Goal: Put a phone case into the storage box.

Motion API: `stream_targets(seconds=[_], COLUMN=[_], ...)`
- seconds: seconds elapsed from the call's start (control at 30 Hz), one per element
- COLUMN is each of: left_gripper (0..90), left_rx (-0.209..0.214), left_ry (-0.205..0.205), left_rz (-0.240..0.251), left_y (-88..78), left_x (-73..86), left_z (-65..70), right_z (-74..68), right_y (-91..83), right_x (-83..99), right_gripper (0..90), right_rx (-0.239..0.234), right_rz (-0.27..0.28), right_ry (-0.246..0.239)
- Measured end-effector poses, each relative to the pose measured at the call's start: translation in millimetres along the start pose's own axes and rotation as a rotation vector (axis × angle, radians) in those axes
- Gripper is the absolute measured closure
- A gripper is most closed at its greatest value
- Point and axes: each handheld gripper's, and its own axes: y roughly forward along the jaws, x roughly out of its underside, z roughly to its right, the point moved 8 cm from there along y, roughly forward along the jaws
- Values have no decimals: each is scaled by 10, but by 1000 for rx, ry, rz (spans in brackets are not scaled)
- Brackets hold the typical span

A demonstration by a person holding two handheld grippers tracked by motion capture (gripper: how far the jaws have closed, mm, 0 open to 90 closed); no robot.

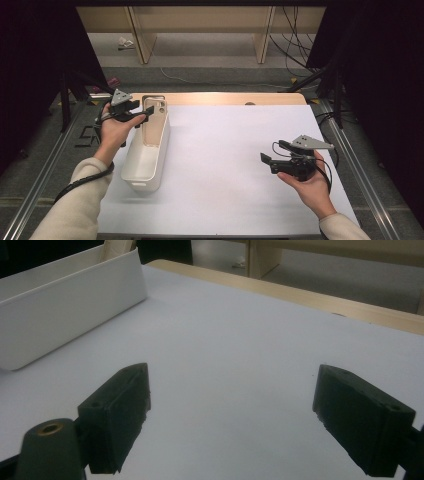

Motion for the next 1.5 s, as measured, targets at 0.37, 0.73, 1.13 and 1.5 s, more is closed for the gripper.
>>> stream_targets(seconds=[0.37, 0.73, 1.13, 1.5], left_gripper=[150, 76, 39, 41], left_rx=[30, 71, 105, 143], left_ry=[34, 58, 83, 106], left_rz=[-7, -2, 0, 12], left_y=[-144, -320, -522, -643], left_x=[10, 110, 263, 370], left_z=[163, 330, 498, 679], right_z=[3, 4, 4, -2], right_y=[1, 3, 1, 2], right_x=[-1, 0, -2, -1], right_gripper=[162, 162, 162, 162], right_rx=[0, 0, -2, -5], right_rz=[1, 0, 2, 1], right_ry=[1, 0, 0, 0])
